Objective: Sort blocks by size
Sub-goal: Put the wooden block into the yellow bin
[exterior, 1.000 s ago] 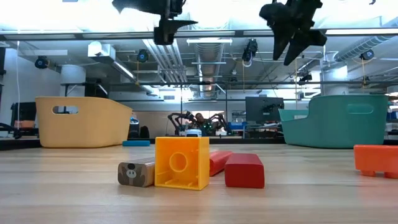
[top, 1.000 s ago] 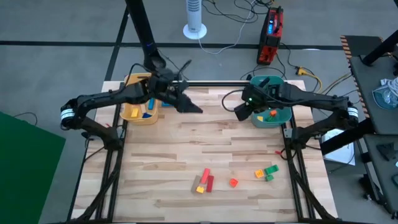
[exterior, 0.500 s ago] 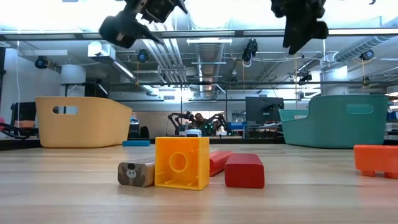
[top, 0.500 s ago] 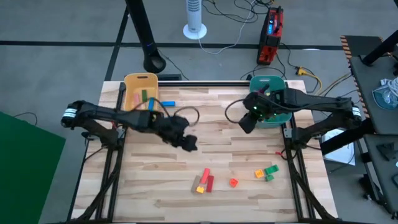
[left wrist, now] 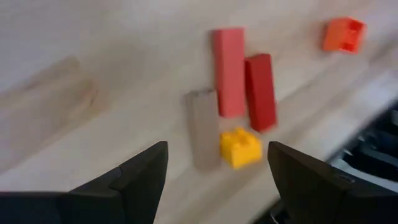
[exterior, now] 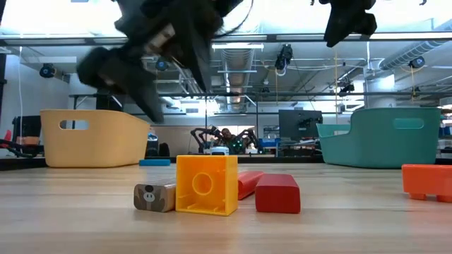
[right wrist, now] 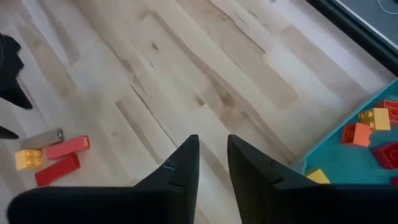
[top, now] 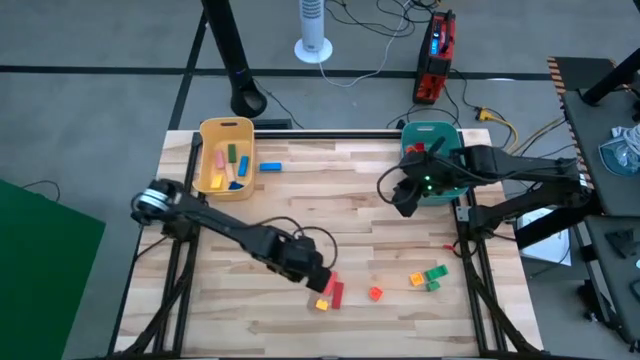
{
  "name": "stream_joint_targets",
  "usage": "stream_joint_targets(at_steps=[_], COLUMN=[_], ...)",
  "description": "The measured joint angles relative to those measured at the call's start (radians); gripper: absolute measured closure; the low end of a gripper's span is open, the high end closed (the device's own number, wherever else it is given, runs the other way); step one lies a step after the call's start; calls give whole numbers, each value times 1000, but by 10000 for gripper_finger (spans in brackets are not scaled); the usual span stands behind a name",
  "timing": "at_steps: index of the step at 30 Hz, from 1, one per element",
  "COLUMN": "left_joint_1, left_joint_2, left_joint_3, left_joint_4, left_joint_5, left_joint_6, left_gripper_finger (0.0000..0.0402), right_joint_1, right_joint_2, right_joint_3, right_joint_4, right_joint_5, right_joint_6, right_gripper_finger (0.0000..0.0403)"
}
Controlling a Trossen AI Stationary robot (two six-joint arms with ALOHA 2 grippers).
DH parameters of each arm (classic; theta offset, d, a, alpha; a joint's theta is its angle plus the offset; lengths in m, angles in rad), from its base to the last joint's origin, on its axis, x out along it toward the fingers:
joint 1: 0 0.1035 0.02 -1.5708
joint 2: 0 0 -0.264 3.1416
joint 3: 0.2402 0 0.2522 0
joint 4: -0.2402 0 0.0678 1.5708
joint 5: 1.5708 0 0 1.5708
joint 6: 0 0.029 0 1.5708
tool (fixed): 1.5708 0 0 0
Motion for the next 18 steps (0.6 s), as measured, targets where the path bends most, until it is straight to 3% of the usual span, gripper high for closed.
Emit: stream_joint_targets(at_steps=[7,18], left_joint_1=[-1,2], left_joint_2=[163,309], left_joint_3=[136,273], left_joint_4=[-19,-171], left_joint_5=[0,53], left_joint_6=[106,195], left_gripper_finger=[192,371], right_joint_1=[0,0], right_joint_2=[12,15], right_joint_3=[-1,-5], right_joint_4=[0,1], right_joint_5=[1,1], right_joint_6=[-12,-21], right_gripper_finger=[356,364])
